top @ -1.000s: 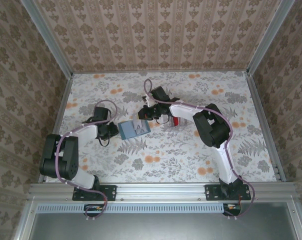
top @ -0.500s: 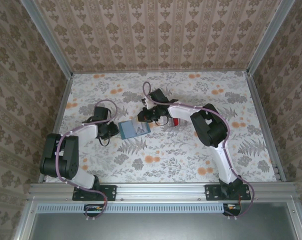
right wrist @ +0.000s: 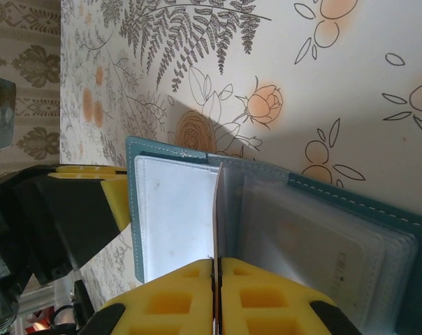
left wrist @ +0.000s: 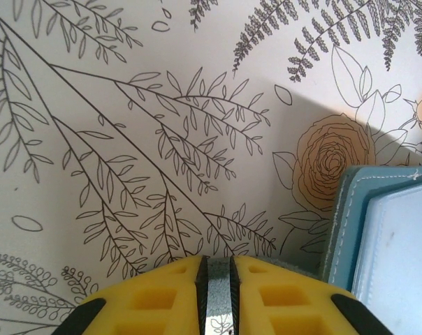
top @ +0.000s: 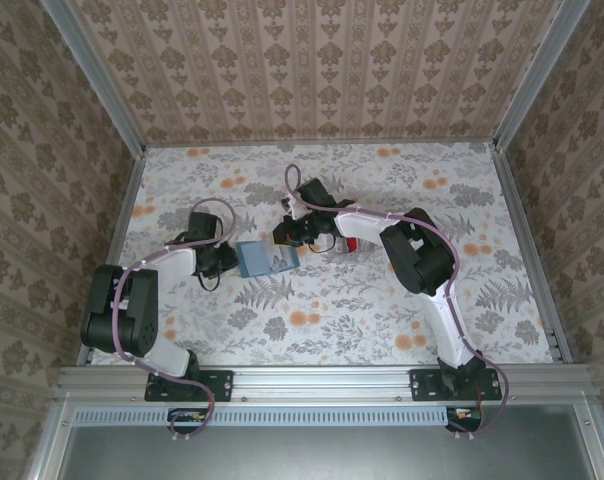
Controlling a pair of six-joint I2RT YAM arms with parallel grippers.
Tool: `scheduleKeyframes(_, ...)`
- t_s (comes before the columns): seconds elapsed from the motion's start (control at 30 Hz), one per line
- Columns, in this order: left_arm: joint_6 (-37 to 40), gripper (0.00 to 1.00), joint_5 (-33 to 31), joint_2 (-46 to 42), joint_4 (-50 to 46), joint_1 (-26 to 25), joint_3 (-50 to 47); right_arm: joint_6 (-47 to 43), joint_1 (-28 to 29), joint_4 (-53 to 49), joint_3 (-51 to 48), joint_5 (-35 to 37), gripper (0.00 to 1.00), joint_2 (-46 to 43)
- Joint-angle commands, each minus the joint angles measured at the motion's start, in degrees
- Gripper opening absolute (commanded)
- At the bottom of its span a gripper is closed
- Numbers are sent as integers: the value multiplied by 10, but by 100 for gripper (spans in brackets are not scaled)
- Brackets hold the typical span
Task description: Put the credit cards into the card holder
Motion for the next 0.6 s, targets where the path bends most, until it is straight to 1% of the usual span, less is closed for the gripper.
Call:
scheduleKeyframes(0.0,5,19,6,10,-18,-4,-2,5,3,1,1,-30,11,-33)
scheduleKeyframes(0.27,5,19,8,8,-17,-4,-4,10,2,0,-1,-23,11,-12)
scheduleKeyframes(0.37,5,19,7,7,-19,-4,-3,8,1,-2,-3,-7,11,-9)
scheduleKeyframes(0.43,6,19,6,7,-20,-4,-5,3,0,-8,-9,10,11,-15)
scheduleKeyframes(0.57,7,19,5,7,-22,-4,-4,19,-10,36,-48,28,9,-48)
